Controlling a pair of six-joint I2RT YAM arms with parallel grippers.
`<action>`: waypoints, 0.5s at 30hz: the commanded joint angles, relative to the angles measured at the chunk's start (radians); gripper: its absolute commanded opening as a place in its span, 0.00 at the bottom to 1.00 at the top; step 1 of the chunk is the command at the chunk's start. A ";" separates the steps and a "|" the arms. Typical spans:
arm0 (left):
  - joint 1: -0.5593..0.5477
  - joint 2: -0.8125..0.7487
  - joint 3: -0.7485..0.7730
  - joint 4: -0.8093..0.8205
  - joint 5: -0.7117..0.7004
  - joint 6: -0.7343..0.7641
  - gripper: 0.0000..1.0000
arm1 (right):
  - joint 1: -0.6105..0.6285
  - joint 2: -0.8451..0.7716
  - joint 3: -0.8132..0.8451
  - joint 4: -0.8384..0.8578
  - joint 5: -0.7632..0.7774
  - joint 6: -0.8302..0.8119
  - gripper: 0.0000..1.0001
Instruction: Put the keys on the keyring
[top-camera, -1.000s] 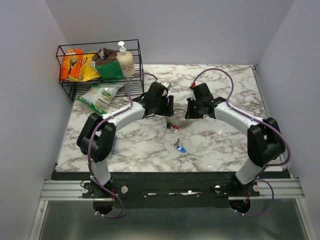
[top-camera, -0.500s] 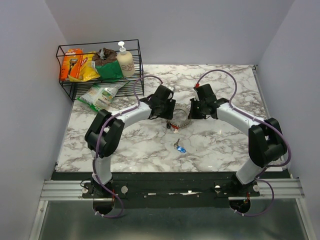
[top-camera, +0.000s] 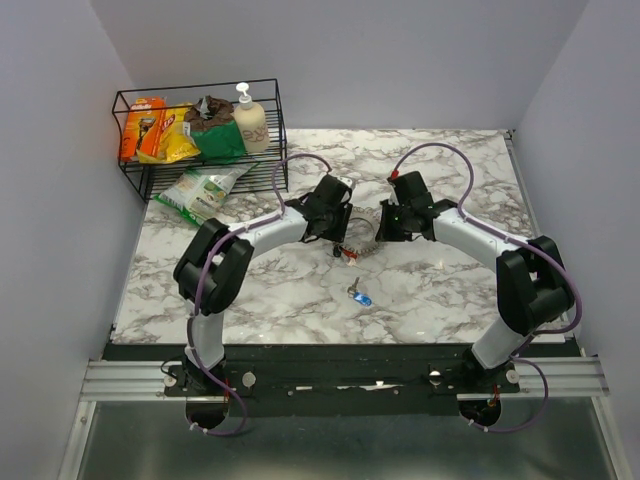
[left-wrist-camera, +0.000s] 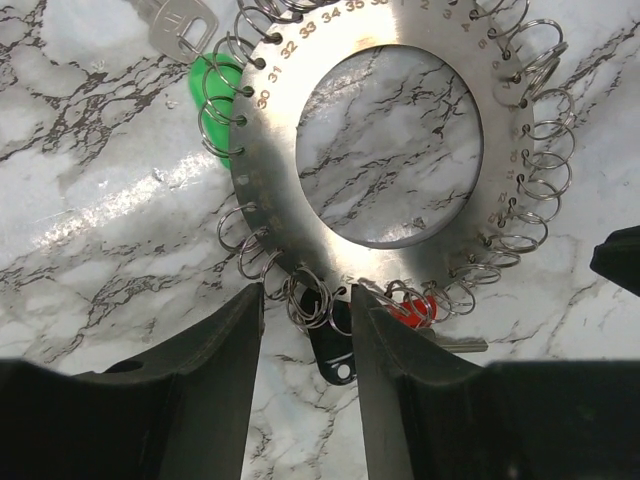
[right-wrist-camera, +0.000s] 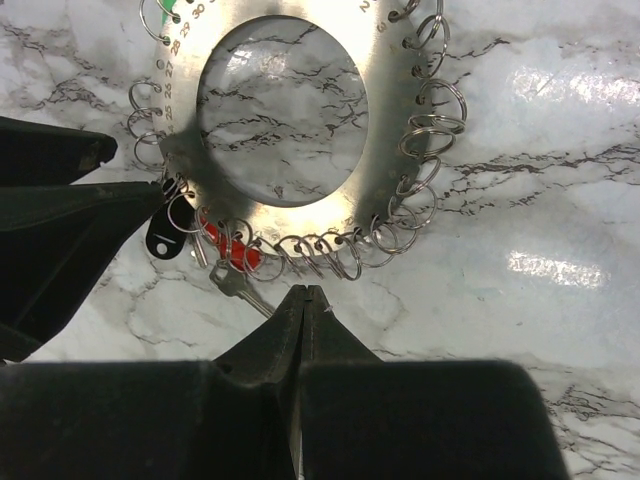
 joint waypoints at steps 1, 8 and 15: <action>-0.027 -0.001 -0.016 0.025 -0.044 0.021 0.48 | -0.004 -0.026 -0.017 0.024 -0.016 0.008 0.08; -0.038 0.023 -0.018 0.018 -0.077 0.016 0.46 | -0.004 -0.031 -0.032 0.030 -0.016 0.014 0.08; -0.038 0.036 -0.018 0.007 -0.107 0.032 0.43 | -0.004 -0.034 -0.048 0.037 -0.011 0.015 0.08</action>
